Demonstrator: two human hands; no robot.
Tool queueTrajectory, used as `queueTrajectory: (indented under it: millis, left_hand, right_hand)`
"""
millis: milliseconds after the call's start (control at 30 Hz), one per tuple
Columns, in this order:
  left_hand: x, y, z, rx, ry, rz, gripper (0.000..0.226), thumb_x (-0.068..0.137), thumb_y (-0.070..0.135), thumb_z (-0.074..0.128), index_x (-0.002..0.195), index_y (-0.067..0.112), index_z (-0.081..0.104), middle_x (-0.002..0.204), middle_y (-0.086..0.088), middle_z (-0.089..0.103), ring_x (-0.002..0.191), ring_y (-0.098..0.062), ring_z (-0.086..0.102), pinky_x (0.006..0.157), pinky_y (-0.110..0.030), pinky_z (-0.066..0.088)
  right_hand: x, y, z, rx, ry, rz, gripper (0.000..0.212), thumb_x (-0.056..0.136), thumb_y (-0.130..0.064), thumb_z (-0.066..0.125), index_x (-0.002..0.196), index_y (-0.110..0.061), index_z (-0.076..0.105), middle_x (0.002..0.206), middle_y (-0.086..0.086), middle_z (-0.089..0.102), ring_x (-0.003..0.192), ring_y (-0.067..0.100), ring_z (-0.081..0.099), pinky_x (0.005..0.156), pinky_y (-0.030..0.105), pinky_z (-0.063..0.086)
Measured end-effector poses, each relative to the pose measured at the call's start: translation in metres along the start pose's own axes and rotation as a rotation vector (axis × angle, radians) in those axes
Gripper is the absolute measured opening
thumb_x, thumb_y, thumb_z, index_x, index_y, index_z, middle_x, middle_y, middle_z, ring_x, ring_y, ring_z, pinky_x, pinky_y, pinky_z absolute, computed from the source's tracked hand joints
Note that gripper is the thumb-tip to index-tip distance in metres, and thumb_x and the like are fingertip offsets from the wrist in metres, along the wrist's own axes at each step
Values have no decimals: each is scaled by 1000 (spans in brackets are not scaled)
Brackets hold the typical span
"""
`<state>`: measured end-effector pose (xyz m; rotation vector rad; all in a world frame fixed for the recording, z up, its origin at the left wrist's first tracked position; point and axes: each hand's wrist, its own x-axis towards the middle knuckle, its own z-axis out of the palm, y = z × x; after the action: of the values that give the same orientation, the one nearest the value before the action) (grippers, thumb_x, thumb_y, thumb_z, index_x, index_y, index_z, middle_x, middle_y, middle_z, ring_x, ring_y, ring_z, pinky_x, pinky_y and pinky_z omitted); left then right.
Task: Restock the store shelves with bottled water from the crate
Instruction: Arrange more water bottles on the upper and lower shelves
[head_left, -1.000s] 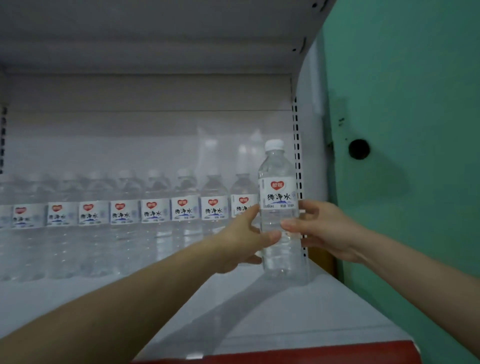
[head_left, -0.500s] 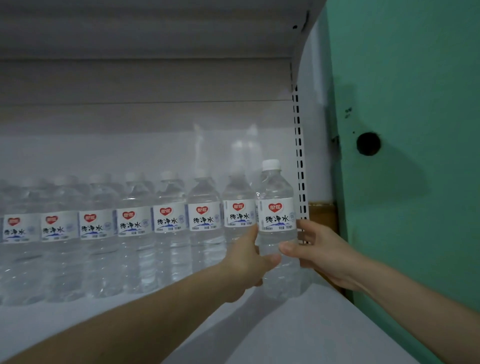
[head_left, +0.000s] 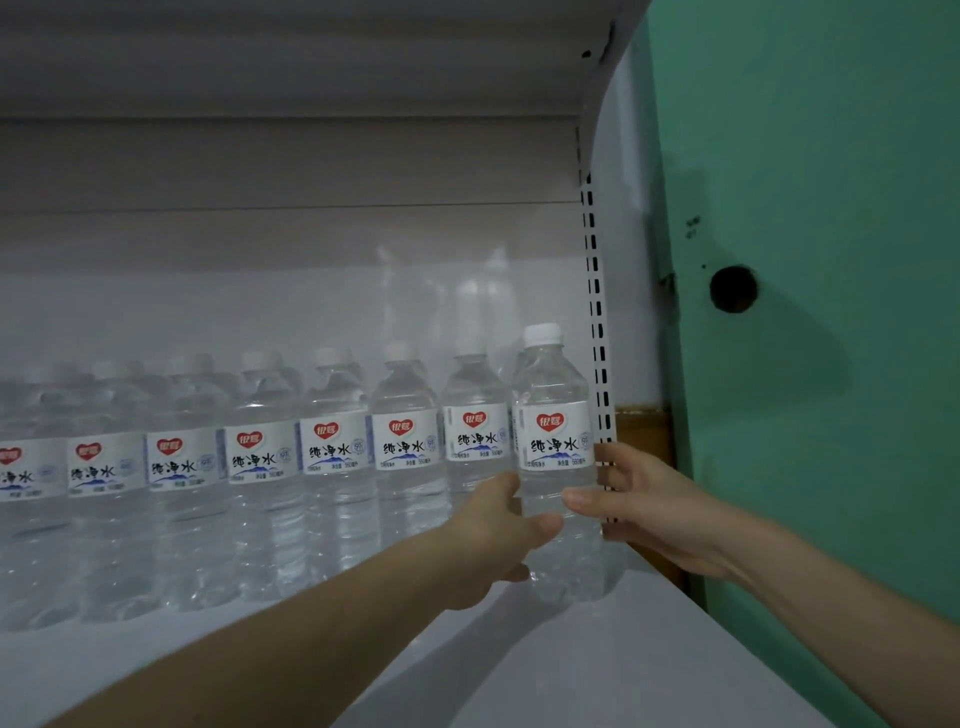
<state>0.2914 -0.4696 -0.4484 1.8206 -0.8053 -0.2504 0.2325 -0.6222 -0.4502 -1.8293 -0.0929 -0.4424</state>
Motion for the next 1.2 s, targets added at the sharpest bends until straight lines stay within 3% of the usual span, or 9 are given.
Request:
queueTrajectory:
  millis: [233,400,467,600,700,767,967,1067,1200]
  left_hand:
    - [-8,7,5,64,28,-7,37,95,17,51,131,19,43,113,-1,53,104,-18,52,76,-26,47]
    - [-17,14,8,146,116,-80,33,95,23,52,124,8,47,85,4,48,86,-15,48,84,-29,45]
    - [-24,18,8,160,152,-96,38,95,25,52,127,6,44,90,1,47,83,-13,47,86,-30,43]
    - [-44,25,3,165,230,-59,52,95,27,52,138,3,35,112,-5,44,105,-22,48,97,-33,43]
    - [-65,27,-1,215,284,33,53,94,30,53,138,6,37,131,-10,49,115,-27,50,100,-36,42]
    - [-83,33,-5,222,344,118,47,93,31,54,133,8,44,121,-8,55,107,-25,55,94,-34,45]
    - [-156,37,-34,-30,526,292,25,90,27,58,108,10,61,100,-9,66,94,-20,65,90,-40,52]
    - [-204,17,-44,-100,544,294,21,91,24,57,105,9,62,96,-5,68,86,-11,67,82,-32,55]
    - [-271,-26,-56,-133,586,229,11,90,20,56,90,13,65,83,-3,72,76,-10,70,75,-30,56]
  right_hand:
    - [-1,2,8,-16,56,9,52,79,-18,71,124,-24,44,123,2,61,113,24,58,102,52,42]
    - [-10,-9,12,-67,46,86,61,84,-19,66,137,-23,35,127,7,58,113,20,54,97,40,39]
    - [-14,-13,14,-129,48,109,63,86,-20,65,140,-19,33,131,8,56,113,20,53,95,37,39]
    - [-28,-24,18,-256,184,81,75,85,-25,66,146,-10,25,145,13,40,129,26,44,103,37,37]
    - [-44,-43,25,-357,340,-64,60,86,-25,66,137,-6,41,141,9,44,129,23,43,103,34,36]
    - [-58,-59,36,-319,380,-178,45,85,-22,67,125,-7,53,131,8,54,123,21,49,100,31,39]
    - [-117,-92,103,-200,208,-382,16,84,-24,66,99,-17,66,94,-6,67,89,4,63,86,21,51]
    - [-148,-87,147,-128,72,-414,6,83,-22,66,89,-22,67,90,-5,70,89,6,66,89,26,53]
    - [-185,-68,208,-40,-91,-399,15,84,-14,65,97,-8,68,93,5,73,86,7,68,81,20,54]
